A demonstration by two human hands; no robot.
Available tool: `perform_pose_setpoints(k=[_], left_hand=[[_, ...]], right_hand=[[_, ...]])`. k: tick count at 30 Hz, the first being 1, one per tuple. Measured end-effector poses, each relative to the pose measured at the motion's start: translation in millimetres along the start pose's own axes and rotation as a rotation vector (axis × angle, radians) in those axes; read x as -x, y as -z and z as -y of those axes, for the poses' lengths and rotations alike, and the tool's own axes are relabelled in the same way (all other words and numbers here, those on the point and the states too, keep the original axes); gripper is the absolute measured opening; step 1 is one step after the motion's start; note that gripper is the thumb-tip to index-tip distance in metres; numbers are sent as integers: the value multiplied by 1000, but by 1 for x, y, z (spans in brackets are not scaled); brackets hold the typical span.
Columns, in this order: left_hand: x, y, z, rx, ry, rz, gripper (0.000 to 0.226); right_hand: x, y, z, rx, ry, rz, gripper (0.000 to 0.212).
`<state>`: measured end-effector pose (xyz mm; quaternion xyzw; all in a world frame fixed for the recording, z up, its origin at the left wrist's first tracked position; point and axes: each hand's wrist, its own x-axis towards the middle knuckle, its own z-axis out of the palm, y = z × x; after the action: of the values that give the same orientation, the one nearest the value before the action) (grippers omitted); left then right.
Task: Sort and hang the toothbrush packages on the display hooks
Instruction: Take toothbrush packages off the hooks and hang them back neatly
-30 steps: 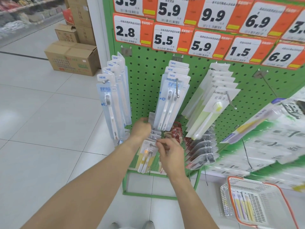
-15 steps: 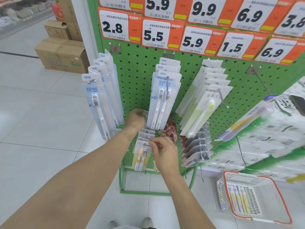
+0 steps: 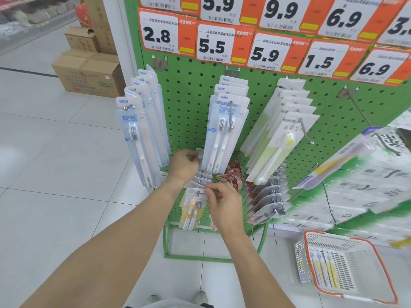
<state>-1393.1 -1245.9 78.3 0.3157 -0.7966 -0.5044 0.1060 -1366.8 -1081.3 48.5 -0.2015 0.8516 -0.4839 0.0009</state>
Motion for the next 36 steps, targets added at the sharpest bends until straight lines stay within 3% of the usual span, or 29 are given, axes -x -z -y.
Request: perform_pose_setpoints(k=[10,17,23,29,36], left_hand=[[13,0,-3,-78,-92,-121,17],[16,-1,-2,-211,-147,-129,20],[10,1,-5,-156,-128,-110,14],[7,5,-9,-92,-75,-129,35],[23,5,-10,-165,-126,-240,14]], right_hand=[[0,1,1,-3,-6,1,9],[1,-2,-1,-10,14,-16,9],[-1,-3,-3,-21,10,-18,9],[-2,-4,-3,-19,2,-11,9],[-2,-1,0,24,23,-3,9]])
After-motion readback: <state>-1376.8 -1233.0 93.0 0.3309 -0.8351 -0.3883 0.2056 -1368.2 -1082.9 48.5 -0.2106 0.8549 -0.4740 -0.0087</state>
